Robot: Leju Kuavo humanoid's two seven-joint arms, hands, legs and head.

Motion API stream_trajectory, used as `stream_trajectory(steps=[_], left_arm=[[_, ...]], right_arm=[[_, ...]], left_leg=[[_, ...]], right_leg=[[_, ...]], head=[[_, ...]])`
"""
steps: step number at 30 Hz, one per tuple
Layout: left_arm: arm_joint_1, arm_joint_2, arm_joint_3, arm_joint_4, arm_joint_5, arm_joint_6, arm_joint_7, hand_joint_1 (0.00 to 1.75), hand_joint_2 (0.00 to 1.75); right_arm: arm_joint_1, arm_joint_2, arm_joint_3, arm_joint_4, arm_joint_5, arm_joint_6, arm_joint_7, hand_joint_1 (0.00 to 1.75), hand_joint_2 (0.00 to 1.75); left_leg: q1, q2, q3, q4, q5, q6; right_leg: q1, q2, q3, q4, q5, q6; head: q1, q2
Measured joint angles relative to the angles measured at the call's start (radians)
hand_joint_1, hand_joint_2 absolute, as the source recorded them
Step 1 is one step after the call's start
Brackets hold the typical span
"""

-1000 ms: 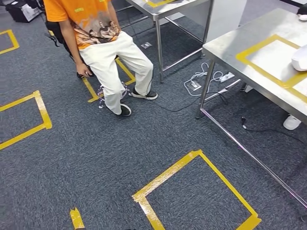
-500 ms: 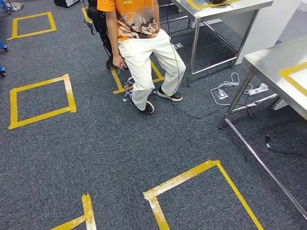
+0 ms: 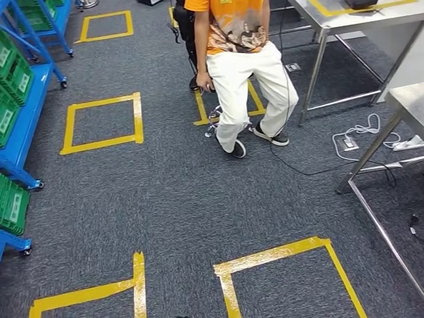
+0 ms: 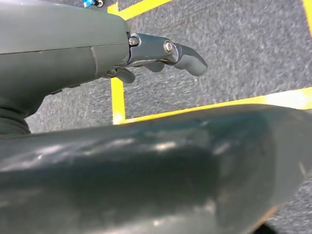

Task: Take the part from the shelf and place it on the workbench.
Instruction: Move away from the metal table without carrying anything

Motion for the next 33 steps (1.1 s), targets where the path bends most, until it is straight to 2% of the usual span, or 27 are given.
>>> stream_trajectory(steps=[1,2,4,5,6,8,9,10,12,13,14,15,16,17,18,19,20,21,23,24,26,28,29,30,31,32,33], left_arm=[[0.003,0.000,-0.006,0.001,-0.001,-0.006,0.003,0.00,0.00],[0.005,0.000,-0.010,0.003,-0.002,-0.011,0.005,0.00,0.00],[0.004,0.001,-0.015,0.006,-0.001,-0.017,0.007,0.00,0.00],[0.003,0.001,-0.017,0.007,-0.001,-0.018,0.007,0.00,0.00],[0.001,0.001,-0.018,0.007,0.000,-0.018,0.007,0.00,0.00],[0.001,0.001,-0.020,0.007,0.006,-0.014,0.006,0.00,0.00],[0.001,0.000,-0.020,0.007,0.010,-0.012,0.005,0.00,0.00],[0.000,0.000,-0.020,0.007,0.014,-0.009,0.004,0.00,0.00],[-0.005,-0.002,-0.020,0.007,0.017,-0.005,0.003,0.00,0.00],[-0.008,-0.002,-0.019,0.007,0.017,-0.004,0.003,0.00,0.00],[-0.009,-0.003,-0.020,0.007,0.017,-0.004,0.003,0.00,0.00],[-0.009,-0.003,-0.020,0.007,0.018,-0.004,0.003,0.00,0.00],[-0.009,-0.003,-0.020,0.007,0.018,-0.004,0.002,0.00,0.00],[-0.009,-0.003,-0.020,0.007,0.019,-0.003,0.001,0.00,0.00],[-0.009,-0.003,-0.019,0.007,0.019,-0.003,0.000,0.00,0.00],[-0.010,-0.003,-0.019,0.007,0.020,-0.002,-0.002,0.00,0.00],[-0.011,-0.003,-0.019,0.007,0.022,-0.002,-0.004,0.00,0.00],[-0.012,-0.002,-0.019,0.007,0.024,-0.001,-0.005,0.00,0.00],[-0.010,0.000,-0.019,0.007,0.028,-0.001,-0.006,0.00,0.00],[-0.009,0.001,-0.019,0.007,0.029,-0.001,-0.006,0.00,0.00],[-0.008,0.002,-0.019,0.007,0.030,-0.001,-0.005,0.00,0.00],[-0.011,0.003,-0.019,0.007,0.031,-0.001,-0.005,0.00,0.00],[-0.012,0.004,-0.019,0.007,0.031,-0.001,-0.004,0.00,0.00],[-0.011,0.004,-0.019,0.007,0.031,-0.001,-0.003,0.00,0.00],[-0.010,0.004,-0.019,0.007,0.031,0.000,-0.002,0.00,0.00],[-0.009,0.005,-0.019,0.007,0.031,0.002,-0.002,0.00,0.00],[-0.009,0.005,-0.019,0.007,0.031,0.006,-0.002,0.00,0.00]], right_arm=[[-0.001,0.000,0.000,0.000,0.004,0.002,0.002,0.00,0.00],[-0.002,0.000,0.000,0.000,0.007,0.003,0.004,0.00,0.00],[-0.003,0.000,0.000,0.000,0.012,0.005,0.005,0.00,0.00],[-0.003,0.001,0.000,0.000,0.013,0.005,0.005,0.00,0.00],[-0.004,0.001,0.000,0.000,0.014,0.006,0.006,0.00,0.00],[-0.008,0.001,0.000,0.000,0.018,0.014,0.007,0.00,0.00],[-0.011,0.001,0.000,0.000,0.020,0.019,0.009,0.00,0.00],[-0.013,0.000,0.000,-0.001,0.022,0.022,0.010,0.00,0.00],[-0.015,0.000,0.000,-0.001,0.025,0.024,0.011,0.00,0.00],[-0.014,-0.001,0.000,-0.001,0.025,0.024,0.012,0.00,0.00],[-0.013,-0.001,0.000,0.000,0.025,0.024,0.012,0.00,0.00],[-0.011,-0.002,0.000,0.000,0.026,0.024,0.013,0.00,0.00],[-0.010,-0.002,0.000,0.000,0.026,0.025,0.014,0.00,0.00],[-0.010,-0.002,0.000,0.000,0.027,0.025,0.015,0.00,0.00],[-0.010,-0.003,0.000,0.000,0.029,0.026,0.016,0.00,0.00],[-0.011,-0.004,0.000,0.000,0.031,0.028,0.016,0.00,0.00],[-0.012,-0.005,0.000,0.000,0.034,0.030,0.016,0.00,0.00],[-0.013,-0.006,0.001,0.000,0.037,0.031,0.015,0.00,0.00],[-0.016,-0.006,0.001,0.000,0.042,0.033,0.012,0.00,0.00],[-0.017,-0.006,0.001,0.000,0.045,0.034,0.012,0.00,0.00],[-0.018,-0.006,0.002,0.000,0.048,0.036,0.012,0.00,0.00],[-0.017,-0.007,0.003,0.000,0.051,0.037,0.015,0.00,0.00],[-0.015,-0.007,0.003,0.000,0.052,0.038,0.017,0.00,0.00],[-0.014,-0.007,0.003,0.000,0.053,0.039,0.019,0.00,0.00],[-0.014,-0.008,0.004,0.000,0.054,0.039,0.021,0.00,0.00],[-0.015,-0.008,0.004,0.000,0.055,0.041,0.022,0.00,0.00],[-0.017,-0.007,0.004,0.000,0.057,0.044,0.023,0.00,0.00]], left_leg=[[0.002,0.004,0.015,-0.027,0.024,0.000],[0.002,0.014,0.047,-0.089,0.060,0.001],[-0.006,0.066,0.116,-0.224,0.110,0.012],[-0.011,0.088,0.134,-0.263,0.118,0.019],[-0.016,0.100,0.139,-0.279,0.115,0.026],[-0.017,0.080,0.137,-0.283,0.115,0.038],[-0.015,0.068,0.137,-0.287,0.118,0.045],[-0.013,0.056,0.138,-0.290,0.122,0.051],[-0.010,0.032,0.138,-0.294,0.126,0.061],[-0.011,0.018,0.137,-0.293,0.126,0.063],[-0.012,0.002,0.138,-0.293,0.126,0.065],[-0.012,-0.013,0.138,-0.293,0.126,0.065],[-0.012,-0.029,0.139,-0.292,0.126,0.065],[-0.012,-0.046,0.140,-0.290,0.125,0.064],[-0.011,-0.060,0.140,-0.288,0.124,0.062],[-0.012,-0.074,0.138,-0.282,0.121,0.058],[-0.012,-0.086,0.134,-0.278,0.120,0.053],[-0.012,-0.097,0.130,-0.275,0.120,0.047],[-0.009,-0.116,0.122,-0.273,0.123,0.035],[-0.009,-0.112,0.120,-0.269,0.120,0.030],[-0.010,-0.069,0.096,-0.217,0.088,0.020],[-0.008,-0.018,0.039,-0.095,0.025,0.010],[-0.005,-0.008,0.011,-0.036,0.002,0.006],[-0.003,-0.003,-0.006,0.000,-0.005,0.004],[-0.002,0.000,-0.003,-0.004,0.009,0.003],[-0.001,0.006,0.019,-0.046,0.038,0.005],[-0.002,0.023,0.054,-0.114,0.075,0.008]], right_leg=[[0.000,-0.014,0.003,0.000,-0.002,0.001],[0.000,-0.026,0.007,0.000,-0.005,0.004],[0.003,-0.048,0.012,0.001,-0.012,0.012],[0.006,-0.059,0.013,0.001,-0.016,0.018],[0.009,-0.070,0.016,0.000,-0.019,0.024],[0.010,-0.089,0.025,-0.003,-0.025,0.035],[0.008,-0.076,0.027,0.002,-0.032,0.040],[0.006,-0.049,0.018,0.024,-0.049,0.044],[0.003,0.019,-0.034,0.130,-0.105,0.048],[0.003,0.036,-0.071,0.202,-0.133,0.048],[0.003,0.043,-0.104,0.260,-0.147,0.049],[0.003,0.046,-0.125,0.287,-0.141,0.049],[0.003,0.048,-0.129,0.275,-0.116,0.048],[0.002,0.052,-0.115,0.227,-0.077,0.047],[0.001,0.068,-0.092,0.161,-0.036,0.046],[-0.002,0.089,-0.067,0.098,-0.009,0.044],[-0.003,0.106,-0.047,0.053,0.004,0.041],[-0.003,0.118,-0.035,0.031,0.005,0.037],[-0.001,0.107,-0.027,0.025,0.001,0.026],[-0.002,0.096,-0.025,0.022,0.003,0.020],[-0.005,0.069,-0.020,0.017,0.005,0.008],[-0.002,0.038,-0.017,0.016,0.001,0.001],[-0.001,0.022,-0.016,0.016,-0.001,-0.001],[0.000,0.007,-0.015,0.016,-0.003,-0.001],[0.001,-0.008,-0.012,0.016,-0.005,-0.001],[0.001,-0.021,-0.009,0.016,-0.007,0.001],[0.001,-0.033,-0.005,0.016,-0.010,0.003]], head=[[0.000,0.000],[0.000,0.000],[0.000,0.000],[0.000,0.000],[0.001,0.000],[0.001,0.000],[0.003,0.000],[0.005,0.000],[0.011,0.000],[0.012,0.000],[0.012,0.000],[0.012,0.000],[0.012,0.000],[0.012,0.000],[0.012,0.000],[0.012,0.000],[0.012,0.000],[0.012,0.000],[0.012,0.000],[0.011,0.000],[0.004,0.000],[-0.002,0.000],[-0.002,0.000],[-0.002,0.000],[-0.002,0.000],[-0.002,0.000],[-0.003,0.000]])
